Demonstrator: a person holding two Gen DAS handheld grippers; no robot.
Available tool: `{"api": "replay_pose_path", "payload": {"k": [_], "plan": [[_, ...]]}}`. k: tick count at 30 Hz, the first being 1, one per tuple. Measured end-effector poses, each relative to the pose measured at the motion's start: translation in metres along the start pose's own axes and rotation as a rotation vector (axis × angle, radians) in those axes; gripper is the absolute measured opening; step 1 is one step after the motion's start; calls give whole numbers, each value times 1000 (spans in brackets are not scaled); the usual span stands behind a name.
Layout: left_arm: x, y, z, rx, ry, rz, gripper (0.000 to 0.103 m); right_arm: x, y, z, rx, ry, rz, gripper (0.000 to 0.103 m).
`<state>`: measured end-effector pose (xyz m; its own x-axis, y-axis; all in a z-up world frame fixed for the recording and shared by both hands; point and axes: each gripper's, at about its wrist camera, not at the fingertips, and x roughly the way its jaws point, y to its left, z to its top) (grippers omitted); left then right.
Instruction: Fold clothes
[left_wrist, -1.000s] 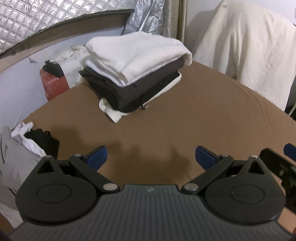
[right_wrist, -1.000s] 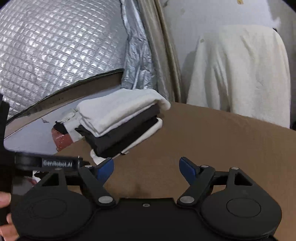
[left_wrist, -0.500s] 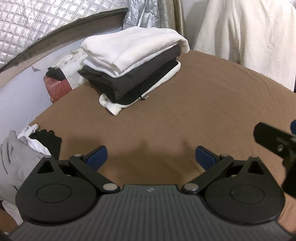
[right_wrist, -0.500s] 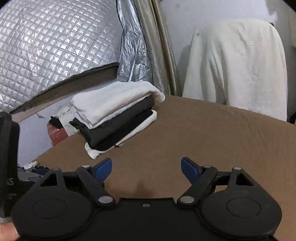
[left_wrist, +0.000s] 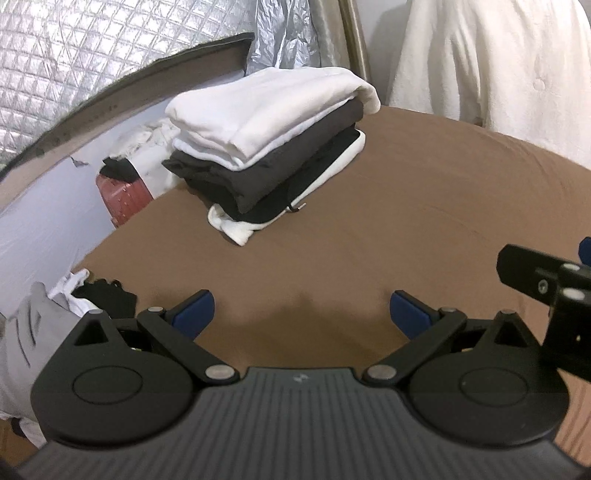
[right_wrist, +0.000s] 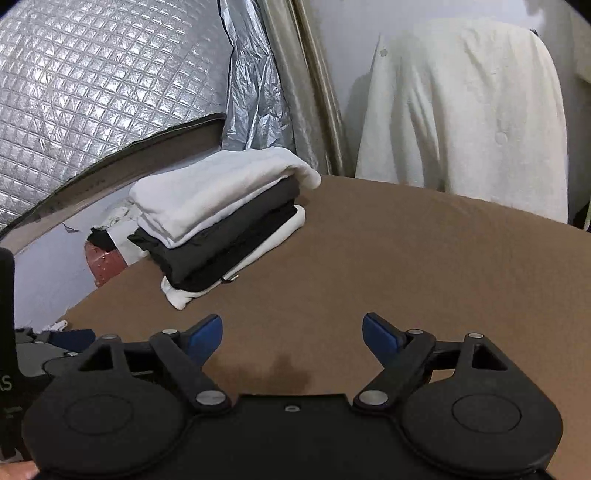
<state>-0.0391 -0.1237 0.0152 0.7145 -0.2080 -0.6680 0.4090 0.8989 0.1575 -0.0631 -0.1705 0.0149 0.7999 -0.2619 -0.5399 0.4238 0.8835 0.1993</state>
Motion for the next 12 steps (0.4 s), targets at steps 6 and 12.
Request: {"api": "replay_pose_path", "payload": {"k": [6, 12], "plan": [[1, 0, -1, 9, -7, 19, 103, 2, -2, -1, 11, 12, 8, 87], [3, 2, -4, 14, 0, 10, 103, 2, 1, -2, -9, 17, 1, 87]]}}
